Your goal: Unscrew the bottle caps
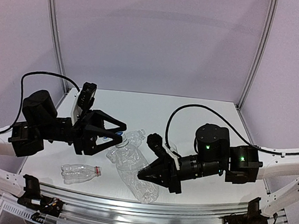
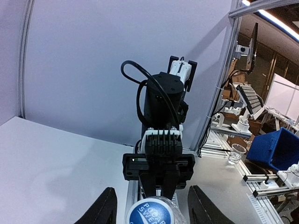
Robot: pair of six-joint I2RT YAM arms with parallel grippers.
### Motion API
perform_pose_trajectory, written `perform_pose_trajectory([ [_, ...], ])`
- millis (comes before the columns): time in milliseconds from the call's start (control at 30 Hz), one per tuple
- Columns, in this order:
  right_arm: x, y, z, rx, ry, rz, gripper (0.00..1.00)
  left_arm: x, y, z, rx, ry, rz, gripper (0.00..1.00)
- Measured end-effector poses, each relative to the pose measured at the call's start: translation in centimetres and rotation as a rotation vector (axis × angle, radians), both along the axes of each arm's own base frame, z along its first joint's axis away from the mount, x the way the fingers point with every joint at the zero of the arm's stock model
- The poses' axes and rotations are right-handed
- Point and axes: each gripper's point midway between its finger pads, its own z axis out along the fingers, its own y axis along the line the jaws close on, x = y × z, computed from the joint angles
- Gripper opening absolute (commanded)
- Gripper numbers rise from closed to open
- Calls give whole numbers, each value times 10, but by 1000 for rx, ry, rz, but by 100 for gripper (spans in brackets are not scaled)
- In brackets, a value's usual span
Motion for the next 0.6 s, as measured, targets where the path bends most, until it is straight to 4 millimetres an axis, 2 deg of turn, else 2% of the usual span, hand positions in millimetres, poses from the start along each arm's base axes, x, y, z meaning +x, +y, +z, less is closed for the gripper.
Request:
perform_pose_trajectory([
  [100,-1,0,0,0,1,3,0,0,-2,-3,8,1,-5,44],
  [233,-1,0,0,0,2,5,0,1,-6,-8,23,6,-10,27],
  [600,4,-1,-3,-13,-10,-18,0,0,-8,-9,32,5,-9,19],
])
